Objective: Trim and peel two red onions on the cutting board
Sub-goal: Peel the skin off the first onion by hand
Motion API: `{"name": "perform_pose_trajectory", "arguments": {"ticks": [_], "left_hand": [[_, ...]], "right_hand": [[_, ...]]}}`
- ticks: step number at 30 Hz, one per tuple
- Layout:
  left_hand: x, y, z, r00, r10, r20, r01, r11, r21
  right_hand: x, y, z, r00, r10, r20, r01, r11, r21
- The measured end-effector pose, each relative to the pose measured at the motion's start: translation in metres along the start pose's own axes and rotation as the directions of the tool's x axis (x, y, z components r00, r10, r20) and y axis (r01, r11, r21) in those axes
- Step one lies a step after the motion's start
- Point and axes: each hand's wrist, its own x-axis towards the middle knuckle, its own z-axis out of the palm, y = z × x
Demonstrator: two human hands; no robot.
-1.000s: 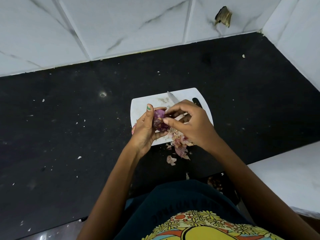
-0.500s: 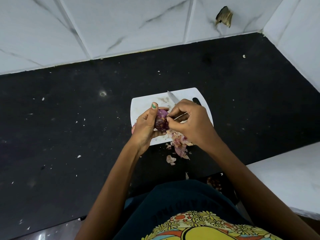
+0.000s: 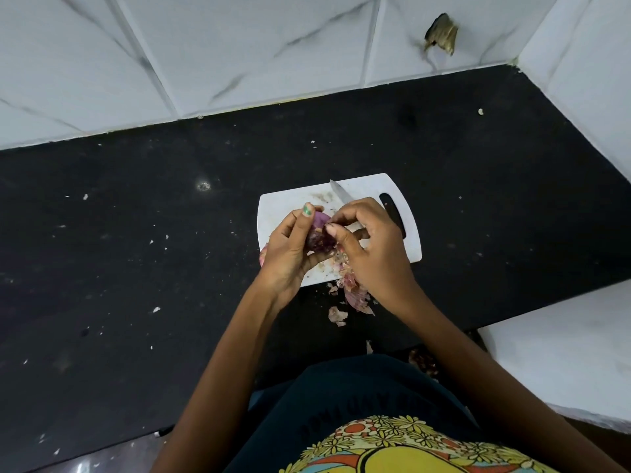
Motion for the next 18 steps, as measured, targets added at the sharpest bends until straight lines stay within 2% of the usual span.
{"name": "perform_pose_trajectory", "arguments": {"ticks": [2,5,10,12,15,16,17,18], "left_hand": [[-0.001,-0.001,-0.001,1.000,-0.016,0.018,0.017,0.997,-0.080],[-0.003,-0.002,-0.001,0.998,-0.052,0.040,0.060,0.973,-0.221],[-0.003,-0.002,-0.001,0.995,-0.078,0.056,0.092,0.940,-0.329],[-0.003,-0.002,-0.001,0.993,-0.084,0.080,0.107,0.924,-0.366],[-0.004,-0.002,-0.002,0.988,-0.093,0.125,0.139,0.887,-0.441],[-0.003,-0.002,-0.003,0.986,-0.103,0.130,0.152,0.875,-0.460],[-0.002,-0.002,-0.003,0.984,-0.119,0.130,0.168,0.862,-0.478],[-0.001,-0.002,-0.004,0.982,-0.136,0.129,0.183,0.849,-0.496]], "right_hand": [[0.000,0.000,0.003,0.999,0.031,-0.017,-0.031,0.999,0.029],[0.000,0.000,0.002,0.984,0.176,-0.009,-0.171,0.967,0.189],[0.005,0.000,-0.002,0.938,0.346,-0.032,-0.309,0.873,0.376],[0.008,-0.001,-0.002,0.899,0.437,-0.023,-0.362,0.771,0.524],[0.013,-0.002,-0.006,0.804,0.594,0.040,-0.412,0.506,0.758],[0.013,0.000,-0.008,0.784,0.621,0.030,-0.418,0.491,0.765],[0.012,0.004,-0.009,0.781,0.625,-0.008,-0.431,0.547,0.718],[0.011,0.008,-0.010,0.794,0.605,-0.057,-0.449,0.647,0.616]]}}
